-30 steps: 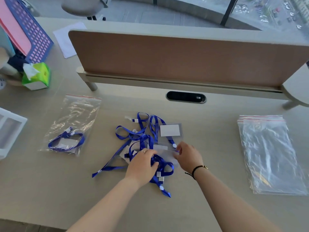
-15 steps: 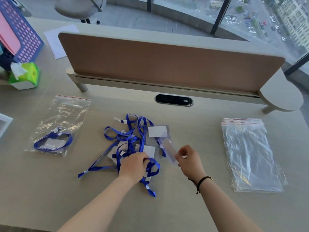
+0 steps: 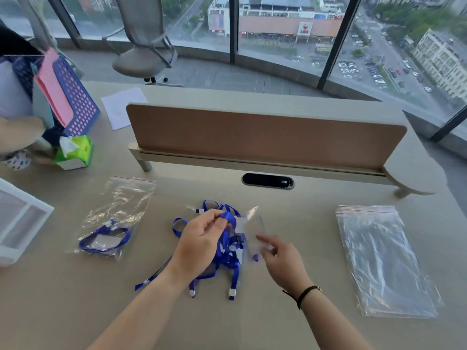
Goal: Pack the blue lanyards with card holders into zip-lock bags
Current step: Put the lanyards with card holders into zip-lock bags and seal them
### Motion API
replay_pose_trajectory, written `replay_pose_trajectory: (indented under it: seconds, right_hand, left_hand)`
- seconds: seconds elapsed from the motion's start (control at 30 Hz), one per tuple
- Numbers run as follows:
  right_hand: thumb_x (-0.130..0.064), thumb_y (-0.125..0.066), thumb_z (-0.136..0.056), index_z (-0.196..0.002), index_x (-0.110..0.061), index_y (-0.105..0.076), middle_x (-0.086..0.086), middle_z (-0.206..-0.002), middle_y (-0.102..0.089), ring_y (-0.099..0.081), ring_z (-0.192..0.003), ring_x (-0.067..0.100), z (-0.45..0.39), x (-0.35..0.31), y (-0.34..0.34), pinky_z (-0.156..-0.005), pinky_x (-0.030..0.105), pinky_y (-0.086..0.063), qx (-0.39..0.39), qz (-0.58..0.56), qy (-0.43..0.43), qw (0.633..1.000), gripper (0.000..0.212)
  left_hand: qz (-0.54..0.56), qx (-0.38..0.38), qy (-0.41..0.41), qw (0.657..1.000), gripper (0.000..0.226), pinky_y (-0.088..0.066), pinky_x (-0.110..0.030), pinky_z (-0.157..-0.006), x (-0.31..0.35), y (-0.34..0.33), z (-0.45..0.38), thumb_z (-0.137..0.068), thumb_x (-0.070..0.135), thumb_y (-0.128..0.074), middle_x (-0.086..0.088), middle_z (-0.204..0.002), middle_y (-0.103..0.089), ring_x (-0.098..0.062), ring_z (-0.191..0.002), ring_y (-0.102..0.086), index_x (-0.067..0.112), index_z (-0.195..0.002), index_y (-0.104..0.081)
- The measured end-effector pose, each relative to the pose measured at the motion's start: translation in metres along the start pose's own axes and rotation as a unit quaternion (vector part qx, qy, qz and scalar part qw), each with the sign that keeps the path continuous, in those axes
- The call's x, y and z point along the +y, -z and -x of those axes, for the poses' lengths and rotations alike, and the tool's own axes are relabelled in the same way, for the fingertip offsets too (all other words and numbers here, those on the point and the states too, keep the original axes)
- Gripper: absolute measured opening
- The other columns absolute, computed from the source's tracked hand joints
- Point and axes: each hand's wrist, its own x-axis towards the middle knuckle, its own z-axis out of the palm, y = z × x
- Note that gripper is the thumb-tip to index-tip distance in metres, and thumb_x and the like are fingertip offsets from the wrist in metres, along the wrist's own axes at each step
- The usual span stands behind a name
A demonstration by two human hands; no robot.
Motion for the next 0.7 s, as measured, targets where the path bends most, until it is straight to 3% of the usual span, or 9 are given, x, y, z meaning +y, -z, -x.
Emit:
replay_pose_trajectory:
  seconds: [0.1, 0.2, 0.27, 0.37, 0.43, 0.5, 0.57, 0.63, 0.7]
  right_hand:
    - [-0.061, -0.071, -0.073, -0.133, -0.037, -0.057, -0.025, -0.111, -0.058, -0.056, -0.097, -0.002, 0.004, -0.022, 0.011, -0.086, 0.018, -0.045, 0.001, 0.062, 0.066, 0.996, 0.066]
    - [-0.091, -0.057, -0.052, -0.138, -0.036, -0.051, -0.024, -0.129, -0.052, -0.049, -0.117, -0.001, 0.004, -0.044, 0.019, -0.102, 0.026, -0.044, 0.006, 0.084, 0.118, 0.989, 0.102]
    - [-0.088, -0.055, -0.06, -0.133, -0.037, -0.056, -0.023, -0.122, -0.058, -0.053, -0.107, 0.0, 0.002, -0.057, 0.021, -0.095, 0.026, -0.047, 0.012, 0.086, 0.144, 0.986, 0.089]
    - [-0.07, -0.046, -0.078, -0.108, -0.033, -0.072, -0.011, -0.09, -0.069, -0.059, -0.082, 0.008, 0.001, -0.071, 0.021, -0.076, 0.035, -0.053, 0.033, 0.046, 0.169, 0.984, 0.054]
    - [-0.064, -0.038, -0.079, -0.091, -0.021, -0.075, -0.001, -0.077, -0.069, -0.059, -0.073, 0.016, 0.001, -0.077, 0.023, -0.069, 0.042, -0.052, 0.061, 0.009, 0.169, 0.984, 0.058]
    - [-0.063, -0.035, -0.079, -0.082, -0.01, -0.071, 0.002, -0.068, -0.065, -0.054, -0.063, 0.018, 0.002, -0.082, 0.029, -0.062, 0.039, -0.048, 0.079, -0.008, 0.162, 0.984, 0.064]
    - [-0.058, -0.041, -0.085, -0.073, -0.004, -0.061, -0.001, -0.054, -0.049, -0.037, -0.052, 0.012, 0.001, -0.086, 0.036, -0.052, 0.034, -0.036, 0.093, -0.018, 0.166, 0.981, 0.059]
    - [-0.045, -0.05, -0.094, -0.068, -0.003, -0.052, -0.004, -0.051, -0.035, -0.027, -0.05, 0.01, 0.0, -0.093, 0.045, -0.05, 0.032, -0.027, 0.116, -0.013, 0.179, 0.977, 0.05]
    - [-0.038, -0.053, -0.098, -0.065, -0.005, -0.048, -0.006, -0.05, -0.033, -0.026, -0.049, 0.01, -0.001, -0.101, 0.052, -0.049, 0.031, -0.026, 0.135, 0.003, 0.19, 0.972, 0.047]
  left_hand:
    - [0.076, -0.002, 0.005, 0.997, 0.03, -0.061, -0.047, -0.086, 0.034, 0.005, 0.001, -0.106, 0.019, -0.044, -0.007, -0.101, -0.078, -0.032, -0.097, -0.073, 0.016, -0.098, -0.073]
    - [0.127, -0.028, 0.008, 0.991, 0.031, -0.061, -0.045, -0.086, 0.068, 0.009, 0.004, -0.106, 0.017, -0.039, -0.012, -0.103, -0.078, -0.033, -0.097, -0.074, 0.002, -0.103, -0.067]
    - [0.132, -0.03, -0.011, 0.991, 0.031, -0.061, -0.047, -0.084, 0.083, 0.011, 0.006, -0.106, 0.017, -0.04, -0.014, -0.1, -0.078, -0.035, -0.094, -0.074, 0.005, -0.099, -0.067]
    - [0.104, -0.022, -0.036, 0.994, 0.03, -0.057, -0.057, -0.085, 0.091, 0.015, 0.004, -0.105, 0.019, -0.041, -0.012, -0.098, -0.078, -0.035, -0.085, -0.074, 0.008, -0.098, -0.068]
    - [0.081, -0.002, -0.04, 0.996, 0.029, -0.055, -0.058, -0.079, 0.087, 0.02, -0.003, -0.105, 0.019, -0.043, -0.01, -0.095, -0.077, -0.031, -0.068, -0.068, 0.006, -0.098, -0.068]
    - [0.066, 0.023, -0.025, 0.997, 0.027, -0.052, -0.047, -0.063, 0.075, 0.026, -0.011, -0.104, 0.018, -0.046, -0.015, -0.094, -0.073, -0.023, -0.052, -0.055, 0.006, -0.096, -0.069]
    - [0.035, 0.025, 0.007, 0.999, 0.021, -0.042, -0.032, -0.049, 0.059, 0.032, -0.018, -0.103, 0.017, -0.05, -0.021, -0.093, -0.07, -0.013, -0.043, -0.043, 0.01, -0.098, -0.07]
    - [0.0, -0.029, 0.057, 0.998, 0.015, -0.033, -0.024, -0.041, 0.042, 0.035, -0.019, -0.1, 0.016, -0.056, -0.019, -0.092, -0.072, -0.009, -0.04, -0.036, 0.016, -0.103, -0.07]
    - [-0.011, -0.119, 0.1, 0.988, 0.016, -0.032, -0.021, -0.04, 0.032, 0.033, -0.013, -0.097, 0.02, -0.062, -0.007, -0.1, -0.076, -0.008, -0.042, -0.043, 0.024, -0.111, -0.068]
